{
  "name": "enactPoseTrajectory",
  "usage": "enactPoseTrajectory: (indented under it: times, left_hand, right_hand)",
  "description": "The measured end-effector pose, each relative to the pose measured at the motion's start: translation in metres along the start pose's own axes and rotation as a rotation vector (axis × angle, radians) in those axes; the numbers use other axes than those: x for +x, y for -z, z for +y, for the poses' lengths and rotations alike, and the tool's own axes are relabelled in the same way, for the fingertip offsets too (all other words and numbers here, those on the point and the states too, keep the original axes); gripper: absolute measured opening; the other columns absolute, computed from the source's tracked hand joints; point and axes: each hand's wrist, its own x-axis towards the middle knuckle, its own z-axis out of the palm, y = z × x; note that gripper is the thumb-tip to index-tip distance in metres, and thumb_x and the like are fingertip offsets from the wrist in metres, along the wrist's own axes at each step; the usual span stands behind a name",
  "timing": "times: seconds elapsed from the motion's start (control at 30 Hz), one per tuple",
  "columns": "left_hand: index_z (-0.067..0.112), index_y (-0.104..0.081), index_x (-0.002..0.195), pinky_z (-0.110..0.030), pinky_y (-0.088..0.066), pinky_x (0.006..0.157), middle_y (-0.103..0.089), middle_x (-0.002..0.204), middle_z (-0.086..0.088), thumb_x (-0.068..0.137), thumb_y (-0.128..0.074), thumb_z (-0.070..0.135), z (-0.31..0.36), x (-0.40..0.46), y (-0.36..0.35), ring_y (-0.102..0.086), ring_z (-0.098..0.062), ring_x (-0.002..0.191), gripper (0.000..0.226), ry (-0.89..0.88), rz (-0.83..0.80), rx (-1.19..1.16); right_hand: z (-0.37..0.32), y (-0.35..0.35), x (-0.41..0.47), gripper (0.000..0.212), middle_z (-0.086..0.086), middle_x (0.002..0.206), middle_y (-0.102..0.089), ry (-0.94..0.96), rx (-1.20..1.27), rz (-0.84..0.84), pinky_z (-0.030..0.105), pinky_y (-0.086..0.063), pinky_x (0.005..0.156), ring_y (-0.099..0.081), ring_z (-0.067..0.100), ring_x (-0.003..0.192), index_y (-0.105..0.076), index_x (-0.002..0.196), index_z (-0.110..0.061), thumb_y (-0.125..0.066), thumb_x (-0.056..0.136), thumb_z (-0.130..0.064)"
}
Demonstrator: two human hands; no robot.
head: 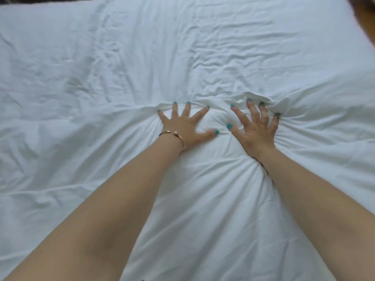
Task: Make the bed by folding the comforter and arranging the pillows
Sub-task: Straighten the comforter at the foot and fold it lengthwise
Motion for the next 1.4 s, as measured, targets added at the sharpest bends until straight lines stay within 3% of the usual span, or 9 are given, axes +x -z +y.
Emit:
enactPoseTrajectory:
  times: [0.23, 0.37, 0.6, 0.83, 1.03, 1.1, 1.17, 1.27, 1.4]
  left_hand:
    - [0.051, 0.01, 0.147, -0.067, 0.023, 0.103, 0.025, 0.158, 0.007, 0.088, -0.002, 0.069, -0.001, -0.152, -0.063, 0.029, -0.022, 0.143, 0.063, -0.092, 0.166, -0.031]
    - [0.042, -0.001, 0.152, -0.06, 0.01, 0.114, 0.004, 0.163, -0.002, 0.089, -0.012, 0.073, -0.023, -0.239, -0.095, 0.011, -0.02, 0.149, 0.071, 0.042, 0.2, -0.084]
    - [0.029, -0.032, 0.15, -0.056, -0.009, 0.117, -0.021, 0.159, -0.01, 0.085, -0.045, 0.063, -0.024, -0.323, -0.136, -0.016, -0.027, 0.148, 0.075, -0.047, 0.264, -0.229]
    - [0.034, -0.021, 0.152, -0.055, -0.004, 0.118, -0.01, 0.162, -0.004, 0.087, -0.037, 0.064, -0.038, -0.356, -0.174, -0.005, -0.02, 0.149, 0.073, -0.237, 0.115, -0.133]
    - [0.038, -0.005, 0.152, -0.051, 0.011, 0.117, 0.007, 0.162, 0.0, 0.091, -0.02, 0.067, -0.035, -0.345, -0.178, 0.01, -0.019, 0.149, 0.069, -0.179, 0.034, -0.046]
    - [0.039, 0.0, 0.151, -0.052, 0.014, 0.116, 0.014, 0.161, 0.0, 0.089, -0.015, 0.067, -0.037, -0.347, -0.175, 0.016, -0.018, 0.148, 0.07, -0.181, -0.007, -0.032]
    - [0.04, 0.008, 0.149, -0.051, 0.019, 0.114, 0.023, 0.158, 0.0, 0.086, -0.009, 0.068, -0.036, -0.349, -0.167, 0.024, -0.017, 0.145, 0.071, -0.167, -0.058, -0.011]
    - [0.041, 0.016, 0.148, -0.053, 0.022, 0.112, 0.028, 0.158, 0.002, 0.083, -0.005, 0.065, -0.018, -0.349, -0.149, 0.029, -0.017, 0.143, 0.072, -0.032, -0.118, -0.009]
    - [0.027, -0.023, 0.149, -0.063, 0.004, 0.113, 0.0, 0.16, -0.009, 0.094, -0.038, 0.05, 0.069, -0.333, -0.112, 0.01, -0.028, 0.147, 0.062, 0.38, -0.03, -0.39]
  right_hand:
    - [-0.038, 0.037, -0.014, 0.06, -0.01, 0.163, 0.004, -0.175, -0.3, -0.216, 0.064, 0.006, 0.112, 0.007, 0.023, 0.149, 0.005, 0.148, -0.053, -0.001, 0.091, -0.071]
    - [-0.092, 0.041, -0.107, 0.053, -0.004, 0.163, -0.006, -0.275, -0.065, -0.104, 0.056, -0.007, 0.116, -0.002, 0.023, 0.149, -0.013, 0.154, -0.037, -0.021, 0.101, -0.043]
    - [-0.17, 0.012, -0.332, 0.06, 0.001, 0.162, -0.018, -0.302, -0.04, -0.156, 0.051, -0.013, 0.115, -0.015, 0.027, 0.148, -0.017, 0.153, -0.037, -0.019, 0.095, -0.051]
    - [-0.179, 0.002, -0.384, 0.06, -0.011, 0.159, 0.025, -0.39, -0.151, -0.463, 0.064, 0.001, 0.111, 0.021, 0.028, 0.146, 0.024, 0.142, -0.055, -0.011, 0.094, -0.066]
    - [-0.163, 0.028, -0.351, 0.059, -0.013, 0.161, 0.014, -0.331, 0.004, -0.727, 0.06, -0.01, 0.113, 0.013, 0.027, 0.148, 0.002, 0.146, -0.057, -0.026, 0.094, -0.06]
    - [-0.151, 0.05, -0.348, 0.055, -0.013, 0.163, -0.004, -0.241, -0.018, -0.682, 0.05, -0.02, 0.112, -0.006, 0.023, 0.149, -0.014, 0.148, -0.052, -0.033, 0.097, -0.048]
    - [-0.133, 0.073, -0.35, 0.051, -0.012, 0.16, -0.017, -0.183, -0.109, -0.534, 0.053, -0.006, 0.115, -0.016, 0.021, 0.147, -0.027, 0.148, -0.044, -0.035, 0.098, -0.044]
    - [-0.084, 0.097, -0.361, 0.055, -0.014, 0.162, 0.0, -0.3, -0.217, -0.437, 0.067, 0.017, 0.105, 0.008, 0.032, 0.148, -0.012, 0.15, -0.049, -0.029, 0.097, -0.055]
    - [-0.003, 0.11, -0.359, 0.06, -0.017, 0.162, 0.005, -0.275, -0.213, -0.443, 0.069, 0.008, 0.108, 0.011, 0.02, 0.149, 0.004, 0.148, -0.053, -0.025, 0.097, -0.06]
